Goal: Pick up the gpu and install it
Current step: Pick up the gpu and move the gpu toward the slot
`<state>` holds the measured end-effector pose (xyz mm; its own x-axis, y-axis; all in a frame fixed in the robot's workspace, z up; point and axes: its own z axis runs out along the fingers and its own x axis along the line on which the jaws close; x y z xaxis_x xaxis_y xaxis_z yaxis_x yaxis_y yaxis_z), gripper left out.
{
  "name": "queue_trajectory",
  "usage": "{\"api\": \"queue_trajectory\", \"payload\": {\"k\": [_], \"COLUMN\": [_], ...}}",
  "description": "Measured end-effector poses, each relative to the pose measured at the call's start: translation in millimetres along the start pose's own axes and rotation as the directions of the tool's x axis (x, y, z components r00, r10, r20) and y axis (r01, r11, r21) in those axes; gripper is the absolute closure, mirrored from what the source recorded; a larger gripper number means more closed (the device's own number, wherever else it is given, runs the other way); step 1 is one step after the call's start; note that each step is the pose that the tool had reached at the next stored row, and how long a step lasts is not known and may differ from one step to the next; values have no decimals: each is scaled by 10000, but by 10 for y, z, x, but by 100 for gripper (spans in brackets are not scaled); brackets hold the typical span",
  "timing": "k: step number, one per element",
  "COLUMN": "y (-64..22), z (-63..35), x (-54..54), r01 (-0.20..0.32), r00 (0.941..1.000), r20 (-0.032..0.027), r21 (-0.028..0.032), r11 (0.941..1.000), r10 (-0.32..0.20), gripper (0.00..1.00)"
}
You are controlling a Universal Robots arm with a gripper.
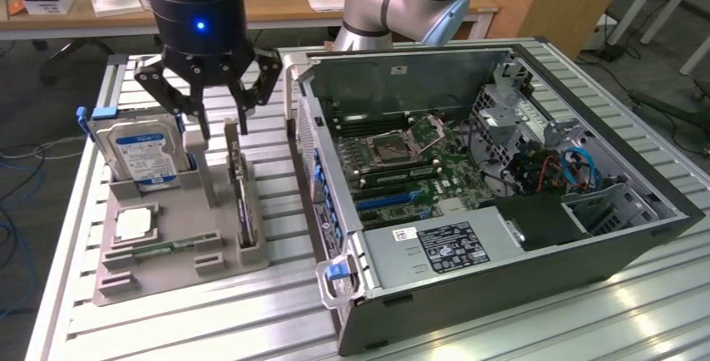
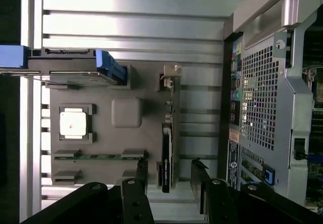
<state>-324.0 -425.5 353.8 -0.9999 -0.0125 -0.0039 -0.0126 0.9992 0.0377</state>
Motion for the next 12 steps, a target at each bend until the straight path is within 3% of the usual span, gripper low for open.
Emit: {"api": "queue_trajectory", "payload": {"k": [12], "y": [-44], "z": [99], "x": [1], "r01": [6], "r00": [10000], "r20": [-2], "r21": [1], "r11": [10000], "r10": [-6], "gripper": [53]}}
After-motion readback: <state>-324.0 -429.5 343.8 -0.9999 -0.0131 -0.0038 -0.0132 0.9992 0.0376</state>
